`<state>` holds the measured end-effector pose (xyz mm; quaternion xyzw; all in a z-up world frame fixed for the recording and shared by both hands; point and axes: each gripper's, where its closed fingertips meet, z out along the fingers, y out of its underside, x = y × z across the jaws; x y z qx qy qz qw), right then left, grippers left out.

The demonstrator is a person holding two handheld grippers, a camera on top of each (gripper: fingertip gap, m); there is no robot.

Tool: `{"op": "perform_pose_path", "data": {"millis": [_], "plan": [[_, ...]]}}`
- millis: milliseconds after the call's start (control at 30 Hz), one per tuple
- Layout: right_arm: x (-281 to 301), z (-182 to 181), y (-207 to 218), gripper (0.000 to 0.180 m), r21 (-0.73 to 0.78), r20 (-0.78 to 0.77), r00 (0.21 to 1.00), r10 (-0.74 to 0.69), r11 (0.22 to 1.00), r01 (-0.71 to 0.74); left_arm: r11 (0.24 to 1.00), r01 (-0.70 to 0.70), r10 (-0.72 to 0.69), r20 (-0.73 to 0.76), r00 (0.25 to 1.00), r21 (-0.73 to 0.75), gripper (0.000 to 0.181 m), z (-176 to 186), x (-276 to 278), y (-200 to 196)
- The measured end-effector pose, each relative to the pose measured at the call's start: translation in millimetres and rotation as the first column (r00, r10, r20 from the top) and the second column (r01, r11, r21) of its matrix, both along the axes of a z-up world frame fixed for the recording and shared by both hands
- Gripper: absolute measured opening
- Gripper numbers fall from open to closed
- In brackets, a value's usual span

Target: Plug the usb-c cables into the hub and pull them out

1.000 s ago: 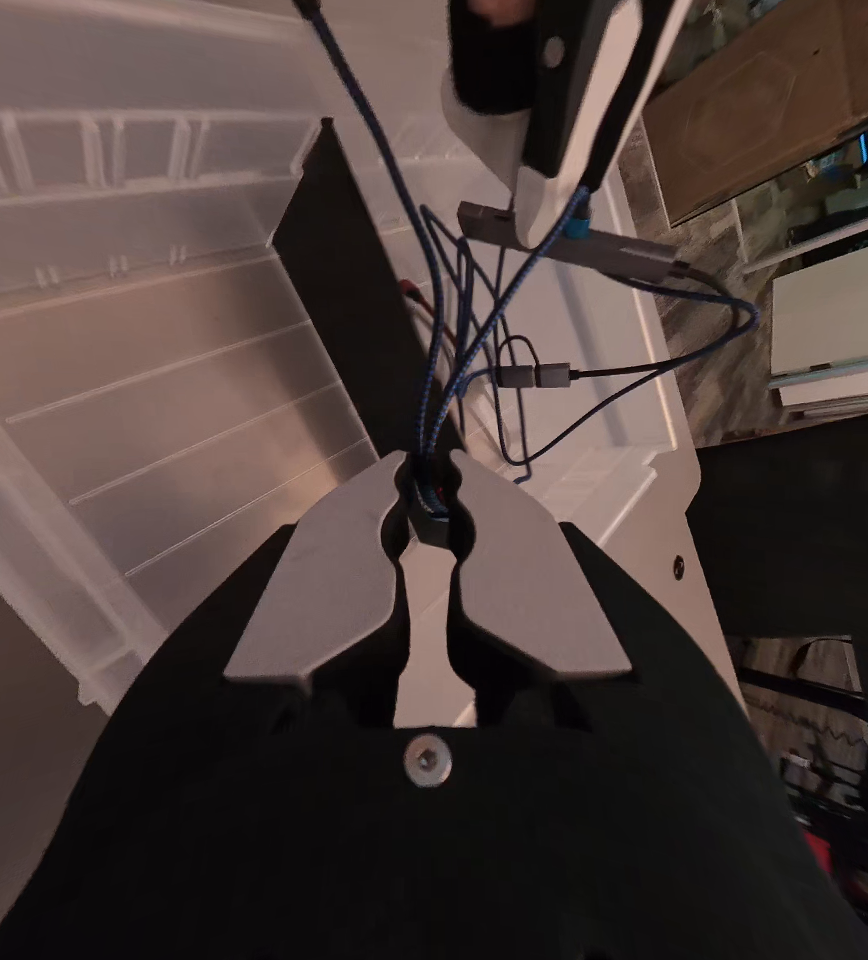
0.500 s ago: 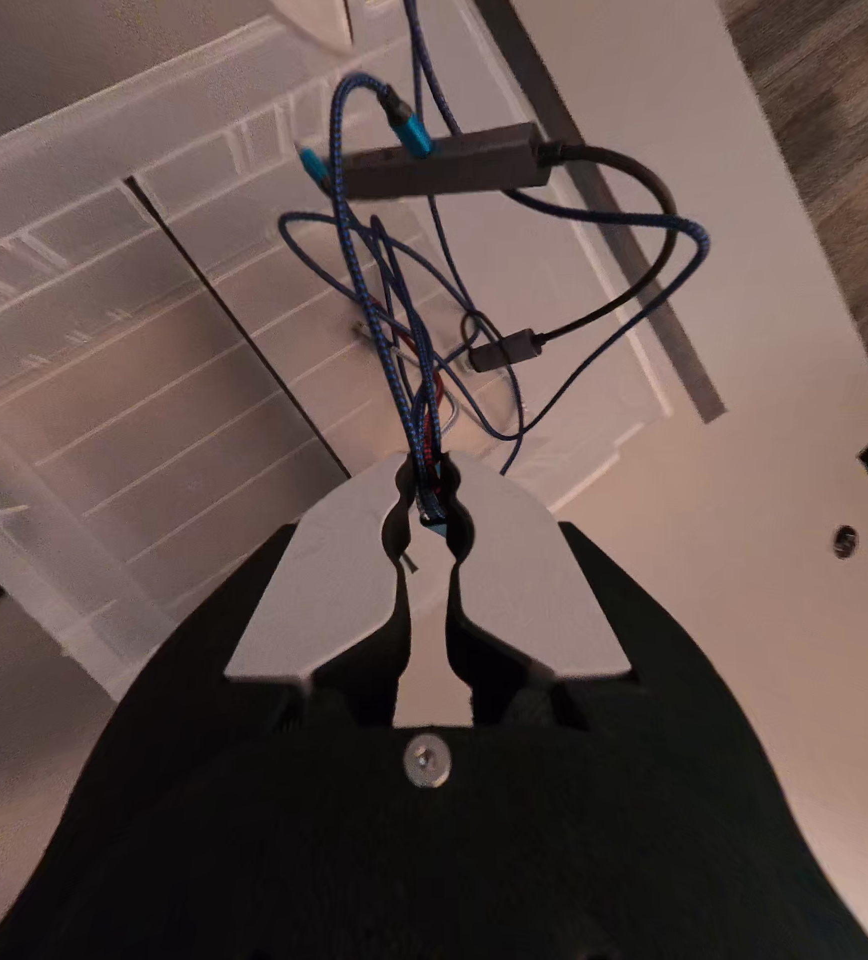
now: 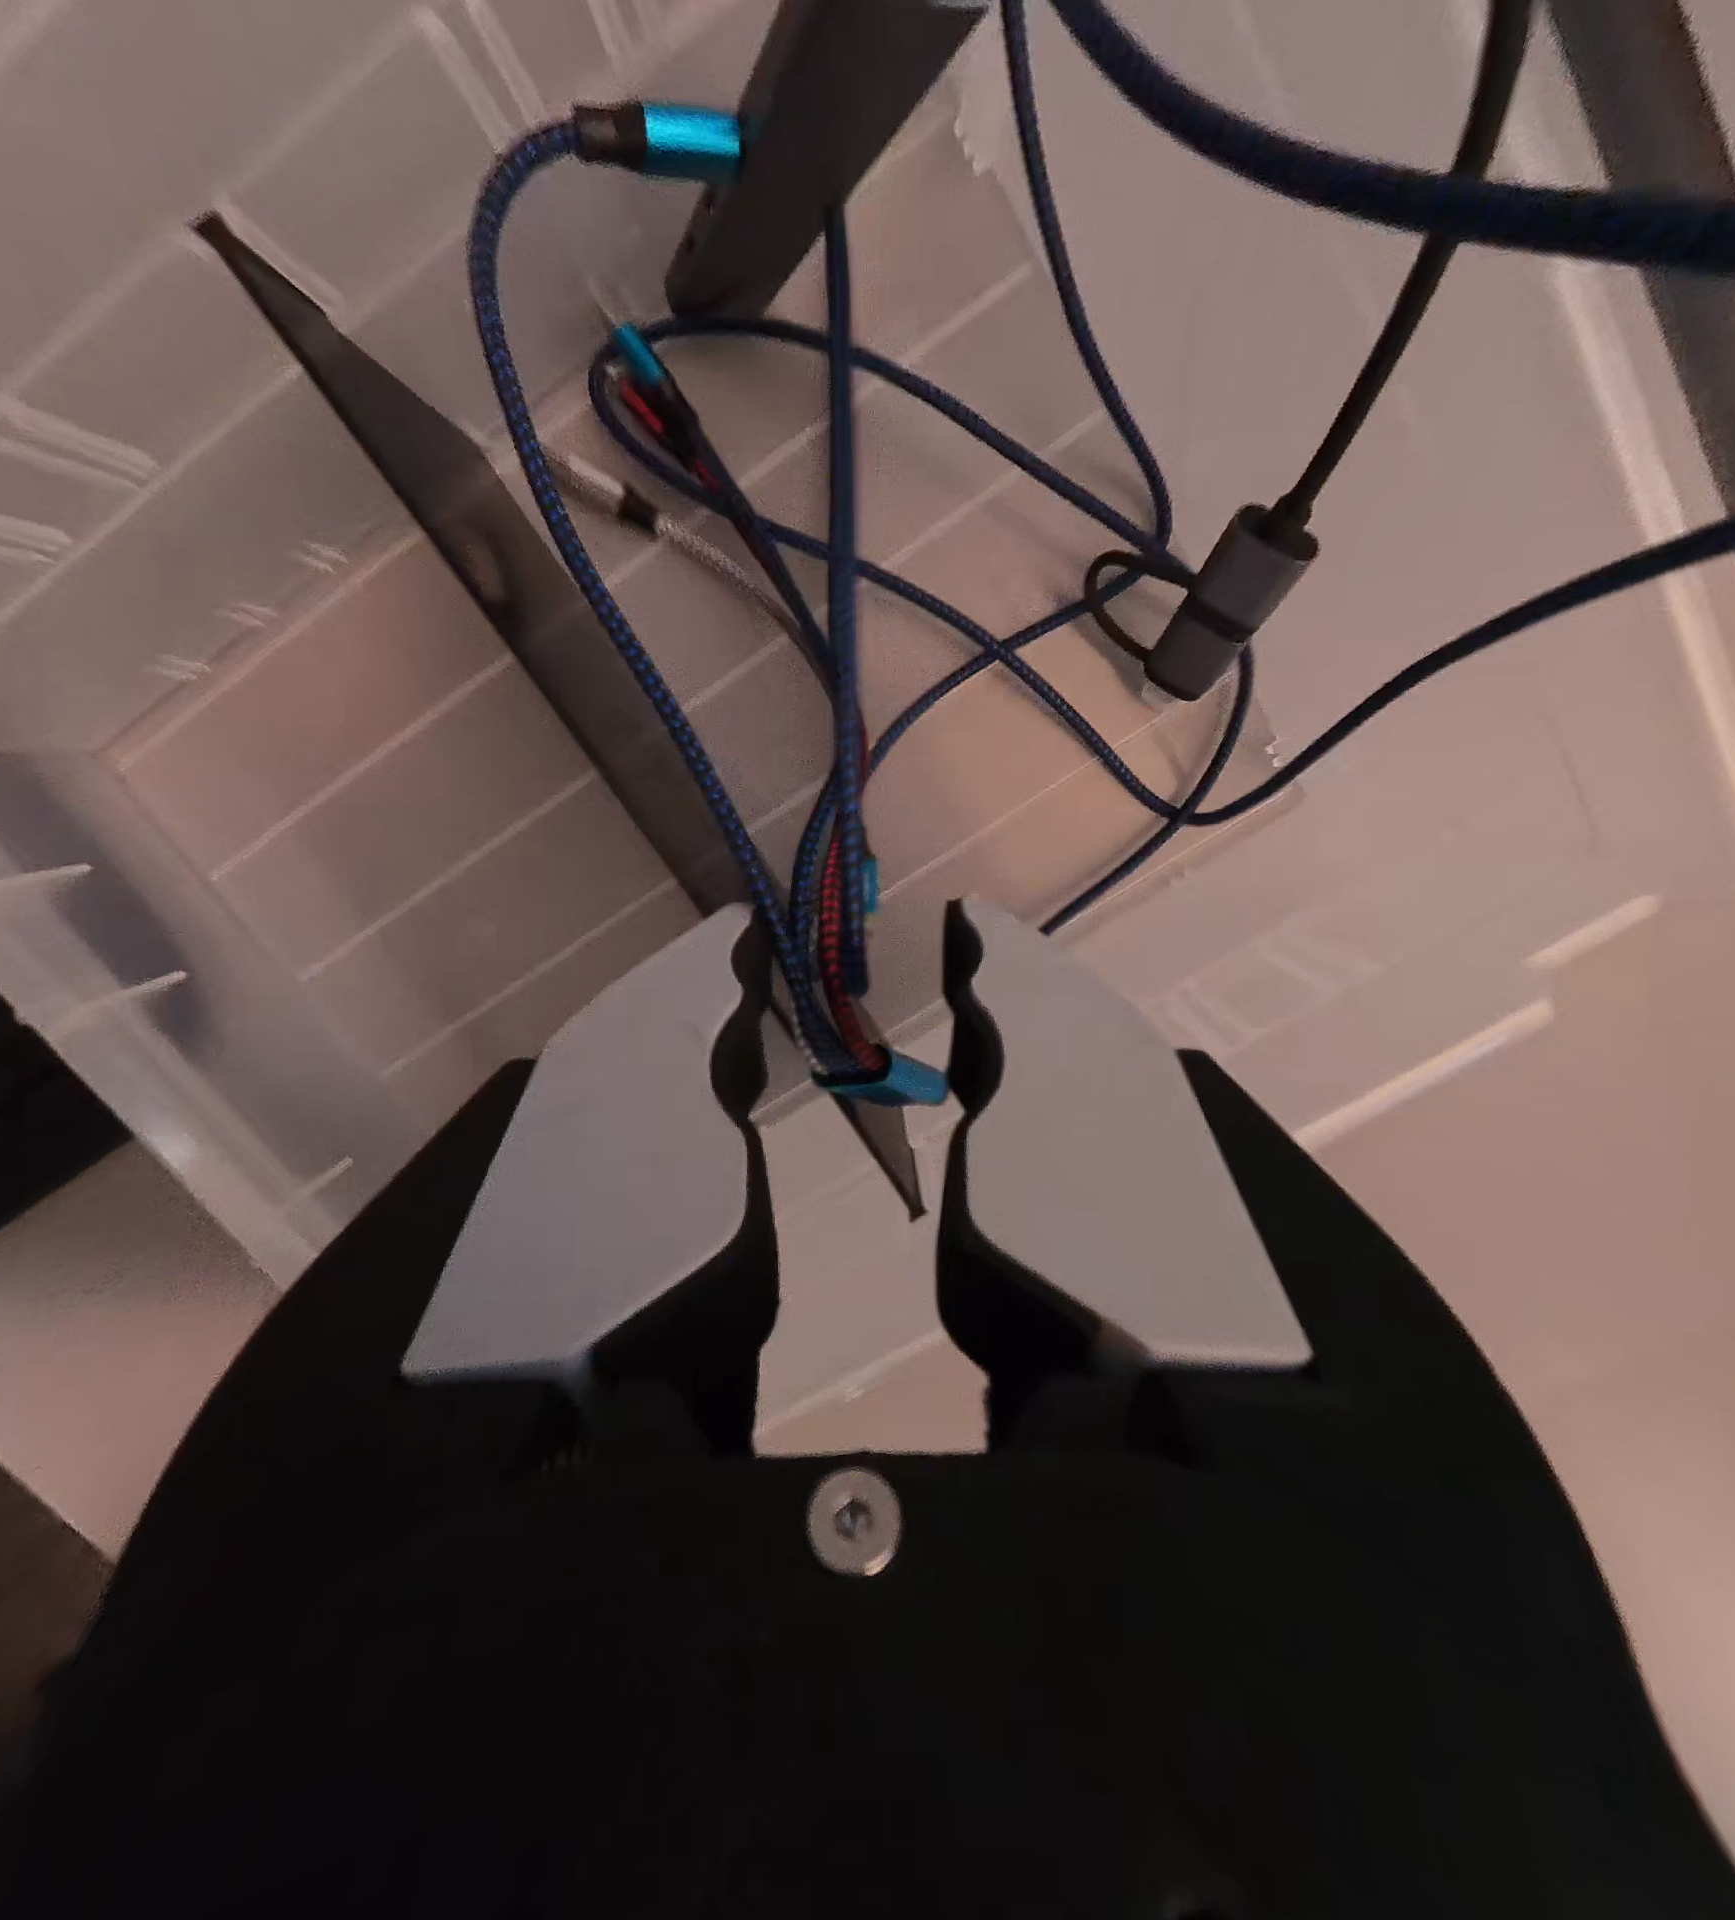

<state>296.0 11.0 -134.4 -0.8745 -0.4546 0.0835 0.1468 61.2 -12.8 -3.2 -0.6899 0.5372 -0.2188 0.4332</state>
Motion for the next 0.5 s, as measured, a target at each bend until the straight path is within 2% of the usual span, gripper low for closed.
{"op": "perform_pose_path", "data": {"millis": [67, 167, 233, 367, 500], "plan": [[-2, 11, -4, 0.040, 0.043, -0.040, 0.999, -0.012, 0.999, 0.014, 1.000, -0.022, 0.022, 0.041, 0.999, 0.000, 0.027, 12, -24, -13], [-2, 43, -4, 0.045, 0.209, -0.095, 0.995, -0.029, 0.977, 0.048, 0.996, -0.084, 0.080, 0.119, 0.990, 0.023, 0.030, 40, -67, -27], [-5, 72, -4, 0.046, 0.346, -0.133, 0.990, -0.050, 0.934, 0.093, 0.986, -0.153, 0.140, 0.161, 0.977, 0.069, 0.032, 61, -100, -32], [-36, 139, -13, 0.052, 0.596, -0.261, 0.965, -0.034, 0.781, 0.189, 0.929, -0.339, 0.300, 0.233, 0.925, 0.149, 0.034, 99, -179, -33], [-84, 201, -33, 0.057, 0.773, -0.344, 0.937, 0.061, 0.585, 0.245, 0.874, -0.484, 0.465, 0.202, 0.862, 0.051, 0.043, 94, -259, -34]]}}
